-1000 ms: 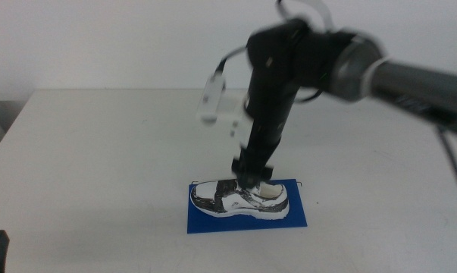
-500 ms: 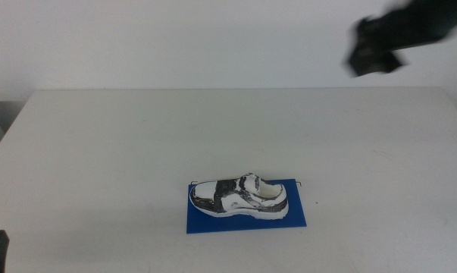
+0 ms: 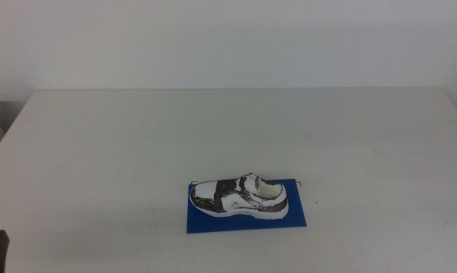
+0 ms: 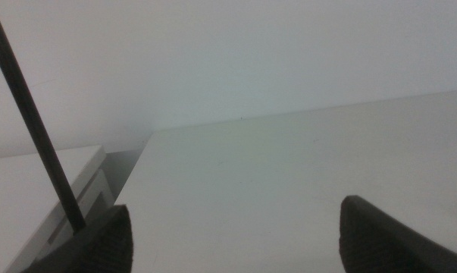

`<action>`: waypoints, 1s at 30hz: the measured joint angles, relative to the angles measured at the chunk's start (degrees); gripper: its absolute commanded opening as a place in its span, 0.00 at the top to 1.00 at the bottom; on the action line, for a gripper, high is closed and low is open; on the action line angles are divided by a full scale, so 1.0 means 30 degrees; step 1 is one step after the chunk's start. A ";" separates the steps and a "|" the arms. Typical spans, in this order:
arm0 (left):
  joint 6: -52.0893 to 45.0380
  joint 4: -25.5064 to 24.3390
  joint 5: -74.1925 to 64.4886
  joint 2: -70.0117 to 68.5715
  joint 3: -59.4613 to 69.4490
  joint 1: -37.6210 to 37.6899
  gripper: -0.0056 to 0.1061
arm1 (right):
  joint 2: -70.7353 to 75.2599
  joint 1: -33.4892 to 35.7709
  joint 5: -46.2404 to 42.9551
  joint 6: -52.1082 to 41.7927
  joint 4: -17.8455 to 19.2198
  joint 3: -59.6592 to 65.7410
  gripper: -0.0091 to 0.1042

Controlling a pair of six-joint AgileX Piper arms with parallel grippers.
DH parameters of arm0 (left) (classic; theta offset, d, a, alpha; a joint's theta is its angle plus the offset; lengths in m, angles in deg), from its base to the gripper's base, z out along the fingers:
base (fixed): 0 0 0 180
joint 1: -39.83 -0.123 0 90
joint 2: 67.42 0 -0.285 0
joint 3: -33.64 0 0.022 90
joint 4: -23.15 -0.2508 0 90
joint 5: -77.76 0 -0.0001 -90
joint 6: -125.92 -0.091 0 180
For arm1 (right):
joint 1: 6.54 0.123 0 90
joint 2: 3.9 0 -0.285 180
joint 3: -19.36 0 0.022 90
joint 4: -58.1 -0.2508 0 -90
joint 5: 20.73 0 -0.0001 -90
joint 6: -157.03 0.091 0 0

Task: Use one arm to grab the shoe from the table and place it on the mat.

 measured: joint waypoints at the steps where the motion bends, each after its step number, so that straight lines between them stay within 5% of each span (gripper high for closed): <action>1: 0.0000 0.0000 0.0000 0.0000 0.0000 0.0000 0.11 | 0.1289 0.0000 -0.0745 0.0007 0.0179 0.1251 0.39; 11: 0.0000 0.0000 0.0000 0.0000 0.0000 0.0000 0.11 | 0.8385 0.0000 -0.2655 0.0007 0.0342 0.7616 0.12; 30: 0.0000 0.0000 0.0000 0.0000 0.0000 0.0000 0.11 | 0.9853 -0.0574 -0.2827 0.0022 0.0392 1.2187 0.11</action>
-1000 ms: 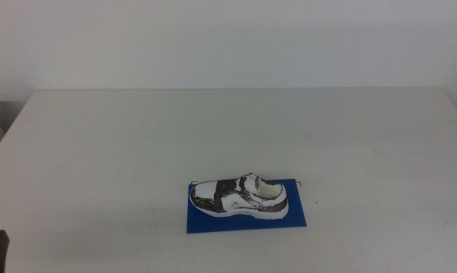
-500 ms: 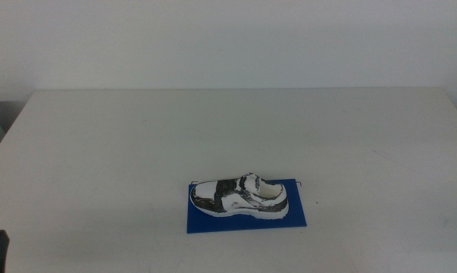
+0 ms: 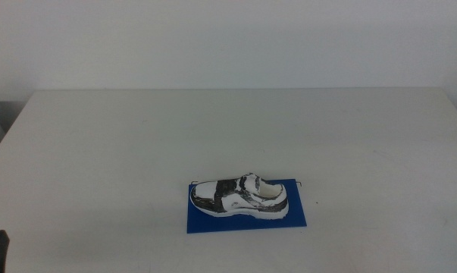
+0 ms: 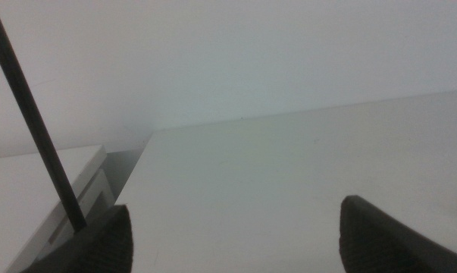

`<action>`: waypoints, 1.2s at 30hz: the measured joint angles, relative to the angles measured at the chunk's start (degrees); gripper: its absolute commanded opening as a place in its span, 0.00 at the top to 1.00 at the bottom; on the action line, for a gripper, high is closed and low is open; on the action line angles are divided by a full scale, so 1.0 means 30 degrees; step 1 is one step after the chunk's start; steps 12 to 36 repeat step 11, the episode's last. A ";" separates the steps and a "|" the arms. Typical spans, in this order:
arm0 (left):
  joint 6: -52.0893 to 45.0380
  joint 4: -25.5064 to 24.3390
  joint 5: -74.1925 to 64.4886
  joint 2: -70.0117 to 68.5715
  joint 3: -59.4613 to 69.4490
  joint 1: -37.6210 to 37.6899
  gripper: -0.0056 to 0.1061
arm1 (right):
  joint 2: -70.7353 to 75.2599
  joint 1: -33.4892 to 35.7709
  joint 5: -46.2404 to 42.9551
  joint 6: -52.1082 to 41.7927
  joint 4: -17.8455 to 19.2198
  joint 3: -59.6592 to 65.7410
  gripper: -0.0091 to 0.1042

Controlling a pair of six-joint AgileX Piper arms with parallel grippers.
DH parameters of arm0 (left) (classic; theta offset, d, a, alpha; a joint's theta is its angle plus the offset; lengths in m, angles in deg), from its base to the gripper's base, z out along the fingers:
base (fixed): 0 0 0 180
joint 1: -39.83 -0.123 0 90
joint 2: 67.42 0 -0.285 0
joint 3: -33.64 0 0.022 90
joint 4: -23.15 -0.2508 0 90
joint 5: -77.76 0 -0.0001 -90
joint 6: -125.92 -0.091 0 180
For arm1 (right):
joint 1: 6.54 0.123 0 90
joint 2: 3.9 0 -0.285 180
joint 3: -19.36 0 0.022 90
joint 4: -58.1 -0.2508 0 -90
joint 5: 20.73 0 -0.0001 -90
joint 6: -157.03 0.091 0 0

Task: Use one arm to grab the shoe from the table and place it on the mat.

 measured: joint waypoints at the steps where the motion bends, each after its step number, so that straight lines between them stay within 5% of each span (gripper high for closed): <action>1: 0.0000 0.0000 0.0000 0.0000 0.0000 0.0000 0.11 | 0.0000 0.0000 -0.0131 0.0000 -0.0207 0.0266 0.11; 11: 0.0000 0.0000 0.0000 0.0000 0.0000 0.0000 0.11 | 0.0000 0.0000 -0.0686 0.0023 -0.1251 0.0994 0.11; 36: 0.0000 0.0000 0.0000 0.0000 0.0000 0.0000 0.11 | 0.0000 0.0000 -0.0686 0.0023 -0.1251 0.0994 0.11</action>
